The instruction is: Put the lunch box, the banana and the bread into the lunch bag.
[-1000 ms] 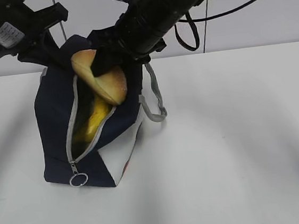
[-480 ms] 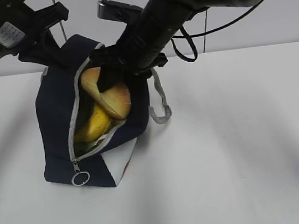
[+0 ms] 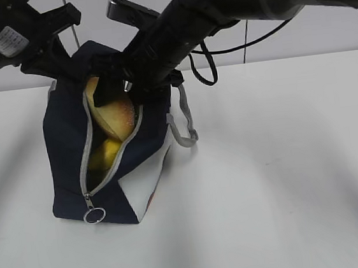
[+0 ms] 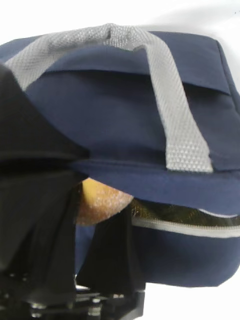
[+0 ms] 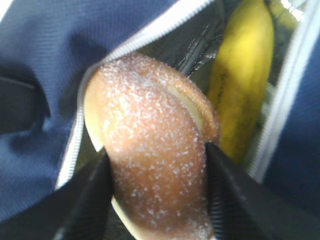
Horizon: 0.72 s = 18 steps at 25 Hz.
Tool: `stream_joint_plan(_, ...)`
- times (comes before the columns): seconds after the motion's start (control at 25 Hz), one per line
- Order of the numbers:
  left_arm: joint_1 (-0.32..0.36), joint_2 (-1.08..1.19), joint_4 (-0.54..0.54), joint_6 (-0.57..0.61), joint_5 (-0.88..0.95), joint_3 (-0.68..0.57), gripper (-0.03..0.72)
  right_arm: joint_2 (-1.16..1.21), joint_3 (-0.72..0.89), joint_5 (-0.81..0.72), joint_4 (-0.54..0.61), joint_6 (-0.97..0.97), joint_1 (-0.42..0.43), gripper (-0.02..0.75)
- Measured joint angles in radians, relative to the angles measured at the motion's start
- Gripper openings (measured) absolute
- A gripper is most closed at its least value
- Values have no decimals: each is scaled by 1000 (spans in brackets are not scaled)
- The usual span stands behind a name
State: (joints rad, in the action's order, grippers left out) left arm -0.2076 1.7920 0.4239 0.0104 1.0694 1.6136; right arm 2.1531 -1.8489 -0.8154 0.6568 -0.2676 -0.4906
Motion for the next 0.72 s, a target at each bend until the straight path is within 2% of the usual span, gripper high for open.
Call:
stream_joint_plan(0.16,1,0,0,0,0,0,-3,2,-14,-2,12,-32,-2,583)
stream_joint_plan(0.28,2,0,0,0,2,0,-3,2,-61,-39,-11,-51,-2,639)
stream_joint_plan(0.4,2,0,1,0,4,0,-3,2,-129,-109,-63,-52,-2,649)
stream_joint_plan(0.56,2,0,1,0,5,0,-3,4,-224,-252,-192,-33,7,645)
stream_joint_plan(0.72,2,0,1,0,6,0,-3,4,-270,-395,-307,7,30,581)
